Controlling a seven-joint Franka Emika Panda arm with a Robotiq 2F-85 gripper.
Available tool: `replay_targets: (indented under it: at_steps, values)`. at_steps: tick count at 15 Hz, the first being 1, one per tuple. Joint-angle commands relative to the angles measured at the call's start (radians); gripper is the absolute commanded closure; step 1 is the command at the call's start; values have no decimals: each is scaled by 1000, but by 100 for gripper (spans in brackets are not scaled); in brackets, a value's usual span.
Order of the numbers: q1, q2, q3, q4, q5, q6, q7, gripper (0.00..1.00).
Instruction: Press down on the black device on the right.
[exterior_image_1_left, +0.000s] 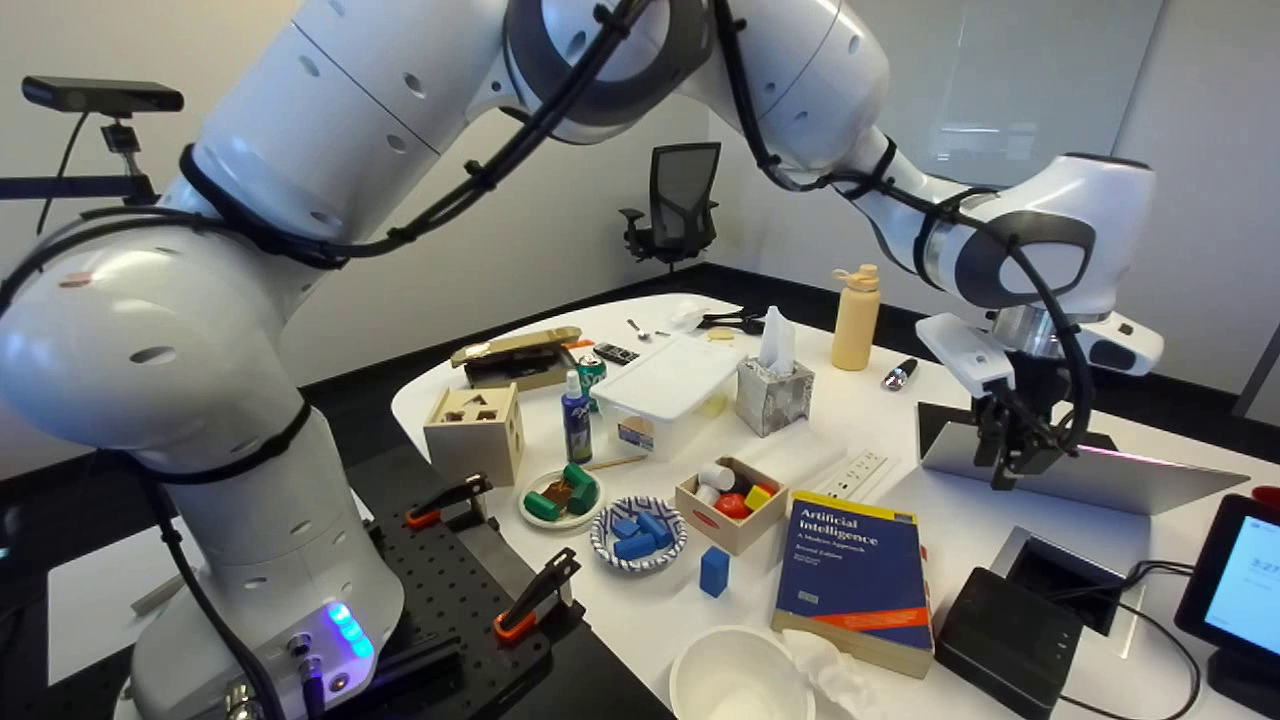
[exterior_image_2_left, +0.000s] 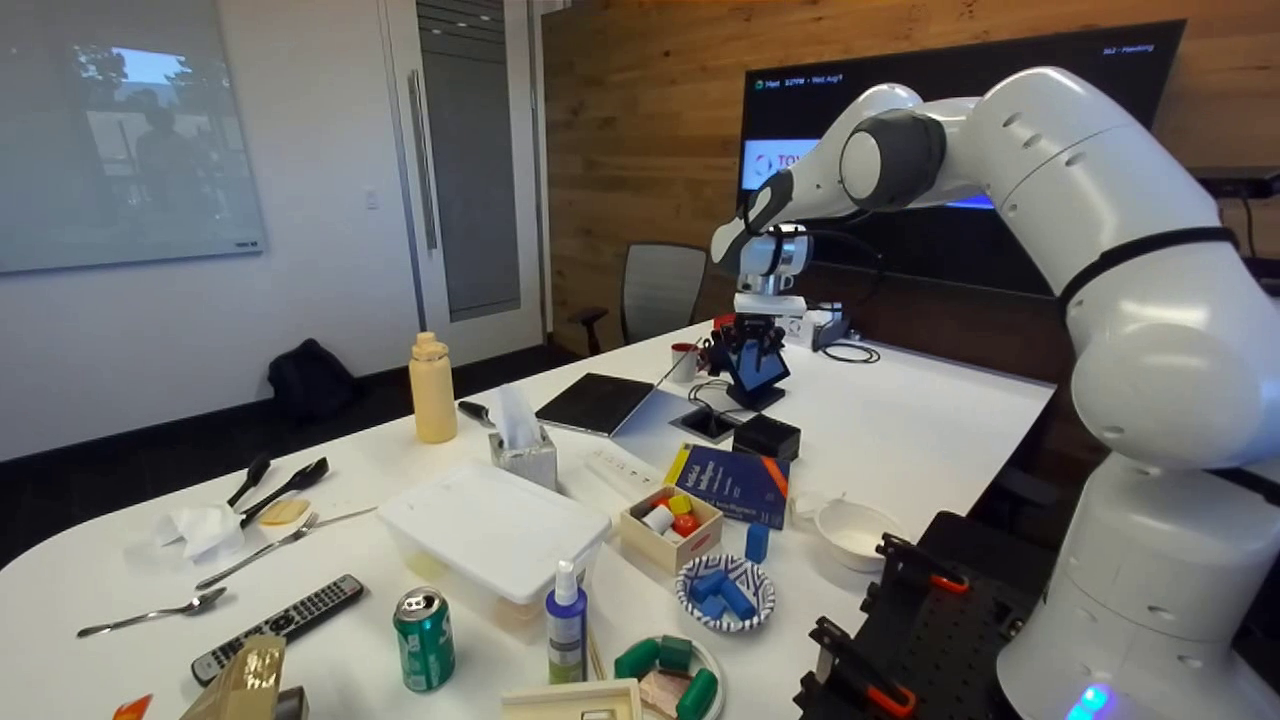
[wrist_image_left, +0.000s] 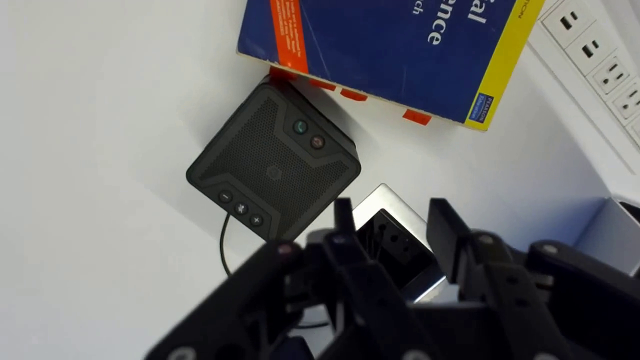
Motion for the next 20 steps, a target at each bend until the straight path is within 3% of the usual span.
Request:
replay_targets:
  at_steps: [1,3,10,20]
  values:
    - [-32,95,14,125,10,-65,48,88]
    - [-46,147,15,175,10,-83,67,100]
    - [-87,304,18,341,5,-170,126,100]
    - [-98,437,23,513,-3,-291,188,100]
